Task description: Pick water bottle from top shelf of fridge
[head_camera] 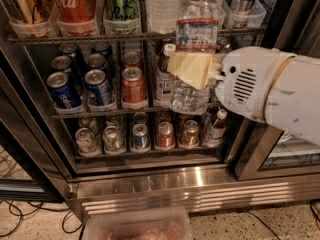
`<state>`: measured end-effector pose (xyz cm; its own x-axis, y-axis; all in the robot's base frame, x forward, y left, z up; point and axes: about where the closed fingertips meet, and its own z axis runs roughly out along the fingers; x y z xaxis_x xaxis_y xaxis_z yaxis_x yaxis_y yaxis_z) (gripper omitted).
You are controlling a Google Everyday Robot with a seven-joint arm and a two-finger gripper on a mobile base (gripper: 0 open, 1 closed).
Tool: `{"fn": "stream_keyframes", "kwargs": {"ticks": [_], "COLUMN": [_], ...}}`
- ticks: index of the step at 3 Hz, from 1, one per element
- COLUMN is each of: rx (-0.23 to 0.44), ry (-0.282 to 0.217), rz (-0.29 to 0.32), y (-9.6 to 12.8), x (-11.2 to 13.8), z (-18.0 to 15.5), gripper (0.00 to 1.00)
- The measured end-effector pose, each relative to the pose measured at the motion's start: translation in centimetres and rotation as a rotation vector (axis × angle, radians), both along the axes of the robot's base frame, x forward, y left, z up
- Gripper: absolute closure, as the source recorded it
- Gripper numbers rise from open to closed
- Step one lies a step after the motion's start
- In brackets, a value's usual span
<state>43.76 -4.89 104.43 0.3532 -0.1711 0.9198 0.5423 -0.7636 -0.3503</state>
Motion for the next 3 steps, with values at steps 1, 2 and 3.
{"fn": "stream_keyframes", "kwargs": {"ticks": [1, 2, 3], "rx": [-0.038, -0.109, -0.172], "ry": [0.003, 0.047, 0.112], "rz": [0.05, 0.149, 0.212], "y": [0.3, 0.6, 0.1], "x": [-0.3, -1.1, -2.1], "z": [-1.9, -6.1, -9.5], "gripper": [1.0, 1.0, 1.0]}}
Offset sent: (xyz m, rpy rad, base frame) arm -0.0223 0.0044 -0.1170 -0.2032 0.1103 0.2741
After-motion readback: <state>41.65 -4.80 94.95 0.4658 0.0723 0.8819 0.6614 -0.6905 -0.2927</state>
